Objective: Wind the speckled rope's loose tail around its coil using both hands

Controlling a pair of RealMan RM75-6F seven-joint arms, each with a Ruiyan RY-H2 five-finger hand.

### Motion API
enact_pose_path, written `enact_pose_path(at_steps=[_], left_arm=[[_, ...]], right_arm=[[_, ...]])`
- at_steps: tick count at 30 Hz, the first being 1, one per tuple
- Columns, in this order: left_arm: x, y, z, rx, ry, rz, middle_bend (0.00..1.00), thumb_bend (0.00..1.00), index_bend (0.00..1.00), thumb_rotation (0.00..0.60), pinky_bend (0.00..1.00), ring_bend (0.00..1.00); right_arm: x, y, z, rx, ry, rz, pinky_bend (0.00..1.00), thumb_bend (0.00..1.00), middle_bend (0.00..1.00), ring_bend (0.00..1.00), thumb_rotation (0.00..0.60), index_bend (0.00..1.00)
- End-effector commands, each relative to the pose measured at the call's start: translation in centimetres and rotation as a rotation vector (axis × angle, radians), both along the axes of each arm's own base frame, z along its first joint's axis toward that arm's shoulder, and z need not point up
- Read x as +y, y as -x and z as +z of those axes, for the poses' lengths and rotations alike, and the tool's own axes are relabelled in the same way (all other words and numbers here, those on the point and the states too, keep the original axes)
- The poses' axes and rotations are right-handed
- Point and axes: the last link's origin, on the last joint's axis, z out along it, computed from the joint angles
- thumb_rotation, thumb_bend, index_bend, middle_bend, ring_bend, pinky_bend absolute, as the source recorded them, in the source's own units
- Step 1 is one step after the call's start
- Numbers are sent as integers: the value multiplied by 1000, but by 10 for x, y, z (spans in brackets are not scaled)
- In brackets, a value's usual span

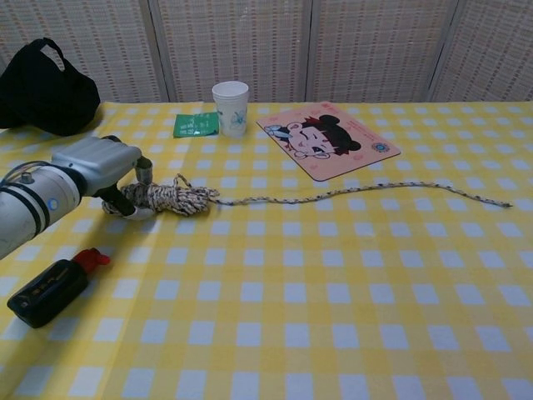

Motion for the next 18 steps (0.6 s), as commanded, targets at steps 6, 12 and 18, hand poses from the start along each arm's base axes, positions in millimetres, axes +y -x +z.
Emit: enact_pose_path(at_steps=[6,12,18], left_arm=[[4,3,0,6,-9,-7,329,258,506,495,0,231],[8,8,-1,-2,-15,-2,379,258,538,521,0,259],[11,10,-3,-19,-20,1,436,258,570,518,0,291]], right_arm=[[1,-1,0,2,0,-2,177,300,291,125,600,344],[2,0,0,2,2,-7,177,300,291,125,600,343],[3,0,2,3,6,-8,177,299,291,125,600,344]])
